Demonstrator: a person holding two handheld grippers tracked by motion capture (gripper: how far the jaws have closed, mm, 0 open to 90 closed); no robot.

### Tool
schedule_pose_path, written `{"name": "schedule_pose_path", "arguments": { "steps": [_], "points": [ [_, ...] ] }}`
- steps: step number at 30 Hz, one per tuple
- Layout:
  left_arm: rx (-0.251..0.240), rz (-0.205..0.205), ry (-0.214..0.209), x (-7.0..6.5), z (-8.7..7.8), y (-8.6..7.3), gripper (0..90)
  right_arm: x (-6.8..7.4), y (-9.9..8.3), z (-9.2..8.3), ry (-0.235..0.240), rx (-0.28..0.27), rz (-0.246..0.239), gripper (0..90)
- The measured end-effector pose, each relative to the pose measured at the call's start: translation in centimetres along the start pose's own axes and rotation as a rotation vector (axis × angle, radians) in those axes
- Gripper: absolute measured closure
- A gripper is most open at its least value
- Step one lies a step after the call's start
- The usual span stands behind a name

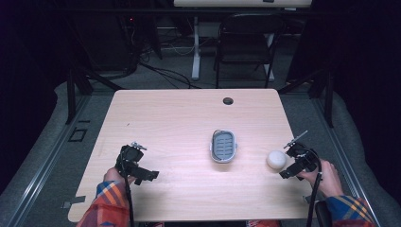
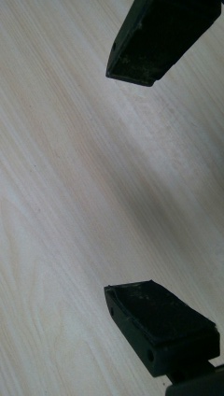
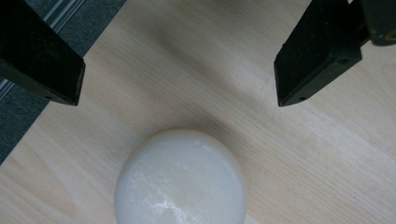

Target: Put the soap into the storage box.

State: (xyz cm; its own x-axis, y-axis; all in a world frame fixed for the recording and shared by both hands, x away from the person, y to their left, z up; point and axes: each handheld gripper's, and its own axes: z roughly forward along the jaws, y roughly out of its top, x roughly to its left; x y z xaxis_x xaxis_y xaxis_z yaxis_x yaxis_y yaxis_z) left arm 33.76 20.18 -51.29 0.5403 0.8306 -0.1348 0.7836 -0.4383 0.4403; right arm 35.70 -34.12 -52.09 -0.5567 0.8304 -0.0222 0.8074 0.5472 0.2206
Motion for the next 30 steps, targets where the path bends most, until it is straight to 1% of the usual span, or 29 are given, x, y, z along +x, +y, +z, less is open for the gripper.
{"name": "schedule_pose_path", "arguments": {
  "steps": [3,4,7,8,9,10,11,12,13,15,16,17,18,19,20,21,22,23,24,25,26,28,29,30],
  "points": [
    [-0.002,-0.001,0.001,0.0,0.0,0.0,0.1,0.1,0.1,-0.2,-0.006,0.001,-0.007,1.4],
    [-0.002,-0.006,-0.001,0.0,0.0,0.0,0.1,0.2,0.1,-0.2,-0.018,-0.004,-0.008,1.1],
    [-0.004,-0.007,0.000,0.1,0.0,-0.1,0.0,0.2,0.2,-0.1,-0.015,0.007,-0.014,0.0],
    [-0.004,-0.005,0.000,0.0,0.0,-0.1,0.0,0.3,0.2,-0.1,-0.011,0.002,-0.007,0.0],
    [-0.004,-0.005,0.000,0.1,-0.1,-0.1,0.1,0.3,0.3,-0.1,-0.020,0.010,-0.017,0.0],
    [-0.004,-0.006,0.000,0.1,0.0,-0.1,0.0,0.4,0.2,0.1,-0.016,-0.020,0.001,0.0],
    [-0.001,-0.008,-0.001,0.1,0.0,-0.1,0.0,0.4,0.2,0.1,-0.016,-0.020,0.001,0.0],
    [-0.005,-0.013,-0.001,0.1,-0.1,-0.1,0.0,0.3,0.5,-0.2,-0.025,0.015,-0.023,0.0],
    [-0.005,-0.013,-0.001,0.1,-0.1,-0.1,0.0,0.4,0.6,-0.1,-0.027,-0.001,-0.013,0.0],
    [-0.003,-0.010,-0.002,0.1,0.0,-0.1,0.0,0.4,0.7,-0.1,-0.021,-0.002,-0.016,0.0],
    [-0.003,-0.010,-0.002,0.1,0.0,-0.1,0.0,0.2,0.9,-0.3,-0.031,0.018,-0.038,0.0],
    [-0.004,-0.011,-0.002,0.1,-0.1,-0.1,0.0,0.3,0.9,-0.2,-0.023,-0.006,-0.020,0.0],
    [-0.004,-0.011,-0.003,0.1,0.0,-0.1,0.0,0.3,0.9,-0.2,-0.025,-0.017,-0.017,0.0],
    [-0.002,-0.011,-0.003,0.1,0.0,-0.1,0.0,0.2,1.0,-0.4,-0.025,-0.008,-0.022,0.0],
    [-0.001,-0.011,-0.003,0.1,0.0,-0.1,0.0,0.2,1.1,-0.4,-0.031,-0.015,-0.017,0.0],
    [-0.001,-0.010,-0.002,0.1,0.0,-0.1,0.0,0.1,1.2,-0.5,-0.029,-0.002,-0.030,0.0],
    [-0.002,-0.007,-0.002,0.1,0.0,-0.1,0.0,0.0,1.3,-0.6,-0.032,-0.004,-0.039,0.0],
    [-0.003,-0.007,-0.002,0.1,0.0,-0.1,0.0,0.0,1.4,-0.7,-0.034,-0.006,-0.034,0.0],
    [-0.002,-0.011,-0.003,0.1,0.0,-0.1,0.0,0.0,1.5,-0.6,-0.031,-0.042,-0.012,0.0],
    [-0.002,-0.011,-0.003,0.1,0.0,-0.1,0.0,0.0,1.5,-0.6,-0.031,-0.042,-0.012,0.0],
    [-0.001,-0.007,-0.003,0.1,0.0,-0.1,0.0,-0.1,1.8,-0.7,-0.030,-0.026,-0.035,0.0],
    [-0.001,-0.007,-0.003,0.2,0.0,0.0,0.0,-0.1,2.0,-0.8,-0.028,-0.026,-0.032,0.0],
    [0.000,-0.006,-0.003,0.2,0.0,0.0,0.0,-0.1,2.0,-0.6,-0.033,-0.050,-0.014,0.0],
    [0.001,-0.010,-0.004,0.1,0.0,0.0,0.0,-0.2,2.2,-0.8,-0.026,-0.031,-0.026,0.0]
  ]
}}
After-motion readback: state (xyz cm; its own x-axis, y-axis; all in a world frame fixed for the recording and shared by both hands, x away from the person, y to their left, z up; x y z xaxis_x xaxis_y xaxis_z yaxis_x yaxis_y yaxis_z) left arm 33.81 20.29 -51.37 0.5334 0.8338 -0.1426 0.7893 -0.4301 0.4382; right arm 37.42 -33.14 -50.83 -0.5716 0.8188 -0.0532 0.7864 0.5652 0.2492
